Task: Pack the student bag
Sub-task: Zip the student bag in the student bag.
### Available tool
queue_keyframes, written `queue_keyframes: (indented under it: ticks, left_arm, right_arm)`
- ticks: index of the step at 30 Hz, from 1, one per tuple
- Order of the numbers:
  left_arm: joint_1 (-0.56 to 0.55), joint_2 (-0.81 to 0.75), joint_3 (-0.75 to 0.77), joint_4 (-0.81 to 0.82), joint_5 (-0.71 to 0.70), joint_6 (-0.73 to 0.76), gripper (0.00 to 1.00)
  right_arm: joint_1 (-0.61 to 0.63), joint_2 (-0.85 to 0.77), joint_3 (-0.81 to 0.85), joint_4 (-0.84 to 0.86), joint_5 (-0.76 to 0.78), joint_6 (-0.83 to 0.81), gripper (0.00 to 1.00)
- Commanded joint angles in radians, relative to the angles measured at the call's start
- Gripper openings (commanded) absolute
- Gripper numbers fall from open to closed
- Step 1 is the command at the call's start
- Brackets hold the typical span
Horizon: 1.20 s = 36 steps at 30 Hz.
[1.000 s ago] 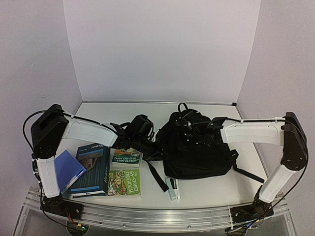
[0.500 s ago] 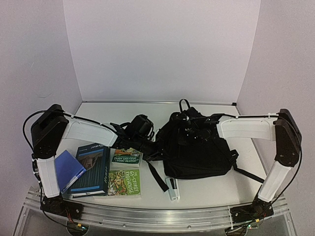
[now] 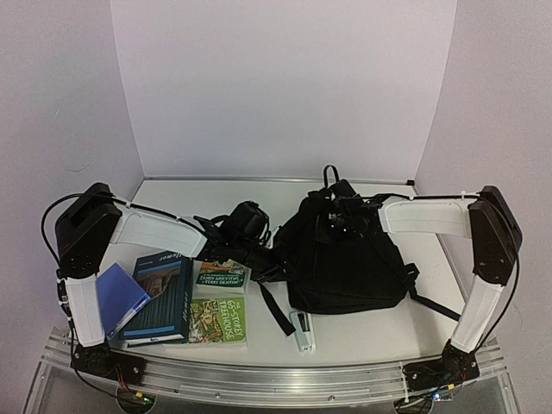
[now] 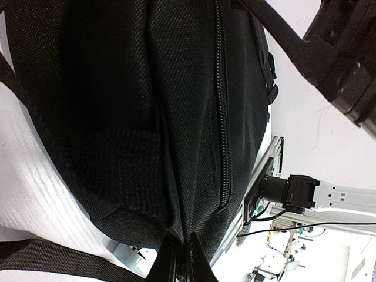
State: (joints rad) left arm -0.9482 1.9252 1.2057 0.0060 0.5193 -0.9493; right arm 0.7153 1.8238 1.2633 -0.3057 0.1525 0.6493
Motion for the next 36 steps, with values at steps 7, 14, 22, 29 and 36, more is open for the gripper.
queue_keyframes:
  ticks: [7, 14, 22, 29, 36]
  left_arm:
    - [-0.02, 0.015, 0.028, -0.035, 0.04, 0.011, 0.0]
    - [-0.028, 0.01, 0.025, -0.042, 0.027, 0.005, 0.0]
    - [-0.033, 0.009, 0.029, -0.051, 0.018, 0.003, 0.0]
    - [-0.034, -0.005, 0.026, -0.063, 0.001, 0.01, 0.0]
    - [-0.012, -0.055, 0.055, -0.085, -0.001, 0.011, 0.36]
  right_arm:
    - [-0.066, 0.041, 0.052, 0.048, 0.094, -0.019, 0.0]
    - [-0.08, 0.088, 0.088, 0.057, 0.122, -0.021, 0.0]
    - [-0.087, 0.139, 0.129, 0.072, 0.135, -0.01, 0.0]
    - [-0.098, 0.139, 0.149, 0.08, 0.107, -0.03, 0.0]
    - [-0.099, -0.034, 0.048, 0.137, -0.049, -0.13, 0.19]
